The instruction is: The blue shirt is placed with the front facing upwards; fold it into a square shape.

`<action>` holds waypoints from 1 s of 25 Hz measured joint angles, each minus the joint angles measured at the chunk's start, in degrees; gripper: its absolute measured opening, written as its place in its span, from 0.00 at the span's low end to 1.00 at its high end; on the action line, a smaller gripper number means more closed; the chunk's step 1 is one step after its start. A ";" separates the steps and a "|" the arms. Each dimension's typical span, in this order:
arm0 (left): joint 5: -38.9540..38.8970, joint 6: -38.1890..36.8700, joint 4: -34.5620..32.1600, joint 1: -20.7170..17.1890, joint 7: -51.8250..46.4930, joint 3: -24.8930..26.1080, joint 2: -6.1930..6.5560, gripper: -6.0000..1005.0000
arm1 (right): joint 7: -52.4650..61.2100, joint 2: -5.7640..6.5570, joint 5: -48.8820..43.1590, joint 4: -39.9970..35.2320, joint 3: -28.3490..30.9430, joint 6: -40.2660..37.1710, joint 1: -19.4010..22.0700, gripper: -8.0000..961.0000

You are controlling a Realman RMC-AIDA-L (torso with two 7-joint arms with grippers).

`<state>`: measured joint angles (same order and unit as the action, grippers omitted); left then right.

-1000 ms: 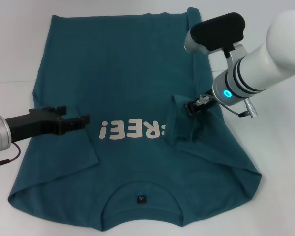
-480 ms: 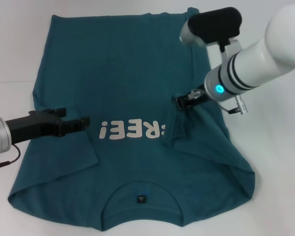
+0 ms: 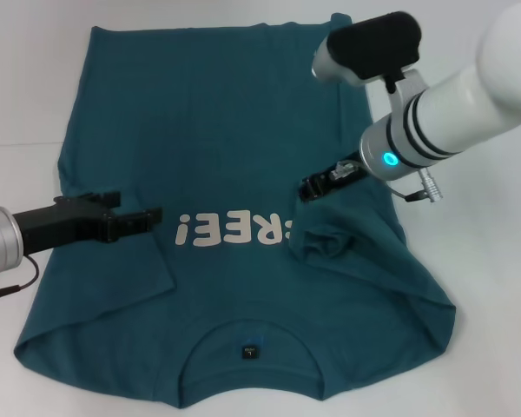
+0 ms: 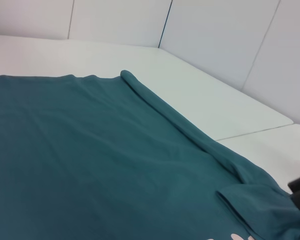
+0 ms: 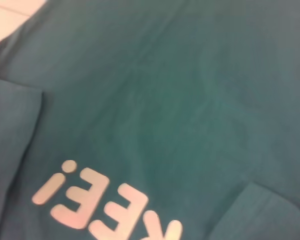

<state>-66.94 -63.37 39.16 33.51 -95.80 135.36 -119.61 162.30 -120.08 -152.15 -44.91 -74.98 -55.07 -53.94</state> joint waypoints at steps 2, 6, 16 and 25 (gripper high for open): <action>0.00 -0.09 -0.02 0.01 0.00 -0.02 -0.01 0.88 | -2.85 0.04 1.83 -3.12 -0.24 -2.27 1.63 0.35; 0.06 -0.20 0.05 -0.08 0.00 -0.02 -0.01 0.88 | -14.72 0.13 1.84 -9.10 -4.85 -7.23 4.67 0.45; 0.31 -0.79 0.15 -0.32 -0.46 -0.01 -0.01 0.88 | -29.61 -0.09 -6.20 -16.06 -12.10 -12.93 6.15 0.51; 0.32 -0.97 0.01 -1.01 -0.53 0.35 0.00 0.88 | -30.14 -0.26 -6.25 -14.88 -19.01 -9.44 6.09 0.51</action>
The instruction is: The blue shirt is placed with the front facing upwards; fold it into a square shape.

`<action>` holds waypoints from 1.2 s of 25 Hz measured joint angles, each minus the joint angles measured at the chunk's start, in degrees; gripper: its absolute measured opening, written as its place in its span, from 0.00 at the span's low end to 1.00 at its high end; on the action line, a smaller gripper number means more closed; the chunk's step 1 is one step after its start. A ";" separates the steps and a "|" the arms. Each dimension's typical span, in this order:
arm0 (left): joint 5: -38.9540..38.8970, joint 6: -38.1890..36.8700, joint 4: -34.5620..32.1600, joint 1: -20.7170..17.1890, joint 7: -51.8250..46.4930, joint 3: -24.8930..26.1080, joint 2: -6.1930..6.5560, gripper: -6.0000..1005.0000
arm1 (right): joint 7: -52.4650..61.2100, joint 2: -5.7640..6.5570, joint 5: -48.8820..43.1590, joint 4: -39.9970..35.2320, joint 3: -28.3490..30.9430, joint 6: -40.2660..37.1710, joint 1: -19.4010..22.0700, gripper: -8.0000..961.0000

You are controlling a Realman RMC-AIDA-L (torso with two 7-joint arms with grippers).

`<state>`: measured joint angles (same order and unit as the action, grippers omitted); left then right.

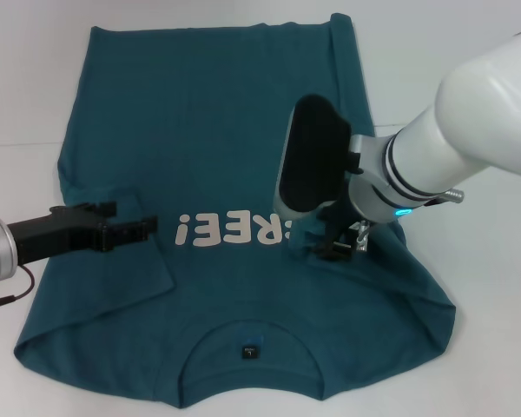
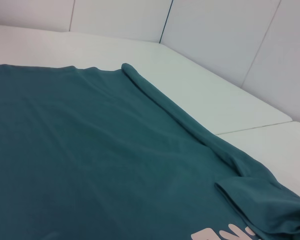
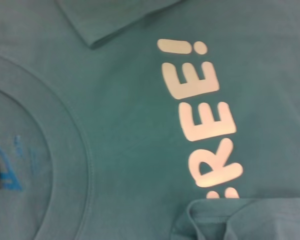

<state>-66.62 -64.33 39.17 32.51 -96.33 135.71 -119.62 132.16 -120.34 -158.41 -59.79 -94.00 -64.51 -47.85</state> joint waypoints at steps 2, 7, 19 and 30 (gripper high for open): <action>-0.01 0.00 0.13 -0.15 0.00 0.10 0.00 0.88 | 0.11 -0.05 0.02 1.19 -0.94 0.58 -0.46 0.51; -0.02 0.00 0.23 -0.35 0.00 0.14 0.00 0.88 | 0.70 -0.15 -0.21 3.74 -3.12 2.77 -1.26 0.51; -0.01 0.14 0.19 -0.39 0.00 0.21 0.21 0.88 | 1.58 -0.16 -0.25 9.76 -4.66 7.54 -3.71 0.50; -0.13 0.40 0.21 -0.34 -0.06 0.25 0.27 0.88 | 2.33 -0.40 -0.10 11.37 -7.19 8.93 -3.84 0.46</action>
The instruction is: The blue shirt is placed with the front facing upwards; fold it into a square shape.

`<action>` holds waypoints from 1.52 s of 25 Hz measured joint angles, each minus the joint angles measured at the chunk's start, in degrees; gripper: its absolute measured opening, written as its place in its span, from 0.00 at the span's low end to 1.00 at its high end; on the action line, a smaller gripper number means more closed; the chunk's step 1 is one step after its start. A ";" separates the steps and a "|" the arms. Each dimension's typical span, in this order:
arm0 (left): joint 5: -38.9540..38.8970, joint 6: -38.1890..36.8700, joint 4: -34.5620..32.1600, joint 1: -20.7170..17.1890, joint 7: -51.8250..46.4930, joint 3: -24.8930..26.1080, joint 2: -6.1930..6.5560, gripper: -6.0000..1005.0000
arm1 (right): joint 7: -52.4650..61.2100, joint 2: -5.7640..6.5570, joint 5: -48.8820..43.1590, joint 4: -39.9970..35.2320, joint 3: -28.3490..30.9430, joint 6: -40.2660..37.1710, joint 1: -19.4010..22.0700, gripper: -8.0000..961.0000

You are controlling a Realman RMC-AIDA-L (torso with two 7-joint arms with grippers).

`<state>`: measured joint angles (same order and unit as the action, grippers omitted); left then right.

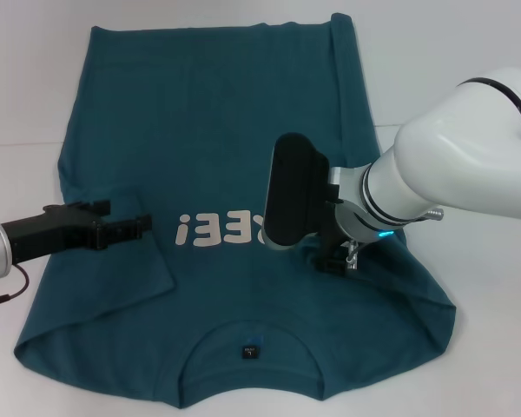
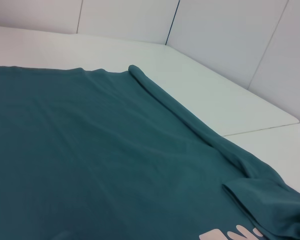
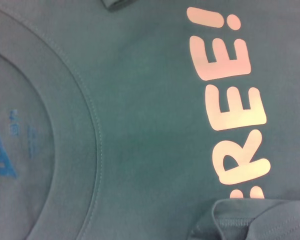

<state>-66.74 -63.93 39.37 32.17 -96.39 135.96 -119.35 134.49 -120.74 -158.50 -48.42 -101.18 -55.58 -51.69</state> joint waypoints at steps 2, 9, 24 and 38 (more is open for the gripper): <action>0.00 0.01 -0.04 0.00 -0.01 0.00 0.00 0.88 | 0.08 -0.01 -0.01 0.05 -0.04 0.37 -0.02 0.45; -0.01 0.04 -0.07 0.00 -0.03 0.00 0.00 0.88 | 0.16 -0.02 -0.12 0.08 -0.07 1.12 -0.05 0.31; -0.10 -0.02 0.09 -0.32 -0.03 0.00 -0.06 0.88 | 0.00 0.38 -0.23 -3.83 -0.02 -1.90 0.85 0.01; -0.32 -0.43 0.23 -0.76 -0.03 0.00 0.00 0.88 | -1.58 0.62 1.33 -16.69 0.73 -14.25 4.10 0.05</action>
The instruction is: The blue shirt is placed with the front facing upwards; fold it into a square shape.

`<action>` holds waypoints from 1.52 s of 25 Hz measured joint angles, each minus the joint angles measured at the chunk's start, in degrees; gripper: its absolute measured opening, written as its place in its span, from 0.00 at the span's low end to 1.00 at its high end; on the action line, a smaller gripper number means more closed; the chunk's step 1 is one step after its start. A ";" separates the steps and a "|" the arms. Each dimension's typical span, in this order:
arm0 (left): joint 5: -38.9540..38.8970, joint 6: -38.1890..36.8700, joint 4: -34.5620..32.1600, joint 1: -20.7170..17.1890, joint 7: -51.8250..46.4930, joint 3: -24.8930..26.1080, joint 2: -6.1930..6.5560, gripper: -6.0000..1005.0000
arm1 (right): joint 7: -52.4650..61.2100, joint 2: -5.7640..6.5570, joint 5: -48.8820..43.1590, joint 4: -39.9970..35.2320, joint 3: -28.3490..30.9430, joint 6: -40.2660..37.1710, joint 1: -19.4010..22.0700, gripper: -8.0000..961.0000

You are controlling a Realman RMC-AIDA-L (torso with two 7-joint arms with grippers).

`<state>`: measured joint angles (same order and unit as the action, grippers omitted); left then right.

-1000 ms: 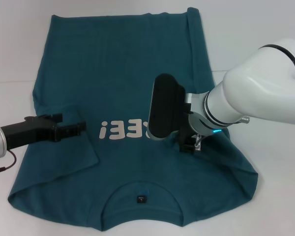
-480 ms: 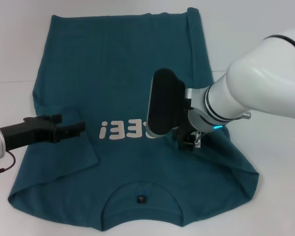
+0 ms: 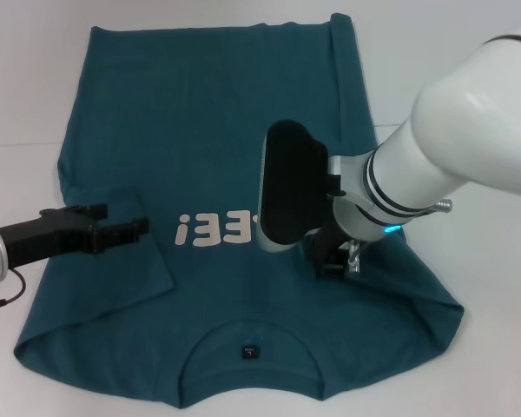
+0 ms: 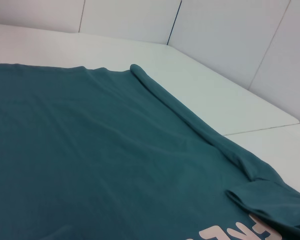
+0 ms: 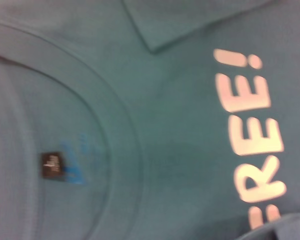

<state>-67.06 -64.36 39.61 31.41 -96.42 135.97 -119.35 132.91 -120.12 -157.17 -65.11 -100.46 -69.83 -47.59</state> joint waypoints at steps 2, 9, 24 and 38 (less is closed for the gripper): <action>-0.02 -0.04 0.02 -0.06 0.00 0.00 0.00 0.88 | -0.66 0.05 1.40 -2.20 0.61 -2.89 0.46 0.06; -0.07 -0.15 0.27 -0.03 -0.01 0.00 -0.12 0.88 | -1.36 0.05 1.78 -4.71 1.24 -9.58 0.75 0.09; -0.09 -1.22 0.73 -0.63 -0.60 0.00 -0.19 0.88 | 1.21 -0.11 5.21 -6.78 1.07 -13.61 1.20 0.16; 0.05 -2.56 0.74 -0.65 -0.63 -0.01 -0.09 0.88 | 4.29 0.47 4.53 -3.61 13.21 -11.14 6.74 0.43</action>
<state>-67.01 -66.92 40.35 30.76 -97.05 135.96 -119.44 137.20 -119.65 -152.64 -68.72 -87.25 -80.97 -40.86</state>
